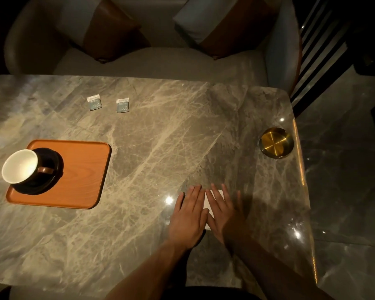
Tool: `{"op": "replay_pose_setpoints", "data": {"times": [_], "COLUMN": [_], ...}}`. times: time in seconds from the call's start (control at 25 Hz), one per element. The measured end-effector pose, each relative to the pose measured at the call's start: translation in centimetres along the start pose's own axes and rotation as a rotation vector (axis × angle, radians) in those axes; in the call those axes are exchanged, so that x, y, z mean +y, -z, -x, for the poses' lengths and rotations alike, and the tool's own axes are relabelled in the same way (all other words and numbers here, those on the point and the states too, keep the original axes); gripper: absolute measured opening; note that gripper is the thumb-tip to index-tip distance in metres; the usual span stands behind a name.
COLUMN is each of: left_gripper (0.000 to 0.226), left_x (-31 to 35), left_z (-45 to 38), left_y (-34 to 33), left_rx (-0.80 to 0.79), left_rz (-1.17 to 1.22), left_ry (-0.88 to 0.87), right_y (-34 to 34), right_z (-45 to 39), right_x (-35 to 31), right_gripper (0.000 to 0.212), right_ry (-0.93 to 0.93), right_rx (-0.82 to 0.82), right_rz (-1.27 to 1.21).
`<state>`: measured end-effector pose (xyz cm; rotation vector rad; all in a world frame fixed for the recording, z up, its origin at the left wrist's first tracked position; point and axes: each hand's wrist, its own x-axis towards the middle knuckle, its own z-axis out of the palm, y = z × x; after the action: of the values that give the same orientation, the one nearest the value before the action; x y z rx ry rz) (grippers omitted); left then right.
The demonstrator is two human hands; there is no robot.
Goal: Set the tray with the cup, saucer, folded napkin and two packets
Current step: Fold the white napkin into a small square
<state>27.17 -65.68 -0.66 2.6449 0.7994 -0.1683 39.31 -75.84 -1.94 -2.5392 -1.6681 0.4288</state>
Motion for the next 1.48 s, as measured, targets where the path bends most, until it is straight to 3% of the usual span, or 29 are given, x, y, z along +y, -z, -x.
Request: {"op": "replay_pose_setpoints", "data": {"times": [0.56, 0.88, 0.96, 1.08, 1.2, 1.32, 1.48], "left_gripper": [0.068, 0.069, 0.078, 0.086, 0.070, 0.043, 0.037], "left_x": [-1.6, -2.0, -2.0, -1.6, -0.7, 0.5, 1.2], "left_z": [-0.5, -1.2, -0.9, 0.1, 0.8, 0.8, 0.1], "left_y": [-1.8, -0.9, -0.3, 0.6, 1.4, 2.5, 3.0], "left_rx": [-0.110, -0.168, -0.117, 0.003, -0.049, -0.126, -0.207], "left_rz": [-0.113, -0.070, -0.035, 0.077, 0.260, 0.387, 0.417], "left_ry": [-0.018, -0.037, 0.041, 0.318, 0.514, 0.638, 0.694], "right_y": [-1.9, -0.3, 0.7, 2.3, 3.3, 3.7, 3.8], "right_z": [0.3, 0.0, -0.4, -1.7, -3.0, -3.3, -3.3], "right_x": [1.6, 1.0, 1.1, 1.8, 1.7, 1.3, 1.0], "right_gripper": [0.075, 0.068, 0.069, 0.075, 0.083, 0.084, 0.078], "right_ry": [-0.024, -0.057, -0.043, -0.021, -0.064, -0.122, -0.185], "right_rx": [-0.009, -0.040, -0.037, -0.093, -0.215, -0.237, -0.247], "right_rz": [-0.053, -0.045, -0.032, 0.006, -0.053, -0.127, -0.094]}}
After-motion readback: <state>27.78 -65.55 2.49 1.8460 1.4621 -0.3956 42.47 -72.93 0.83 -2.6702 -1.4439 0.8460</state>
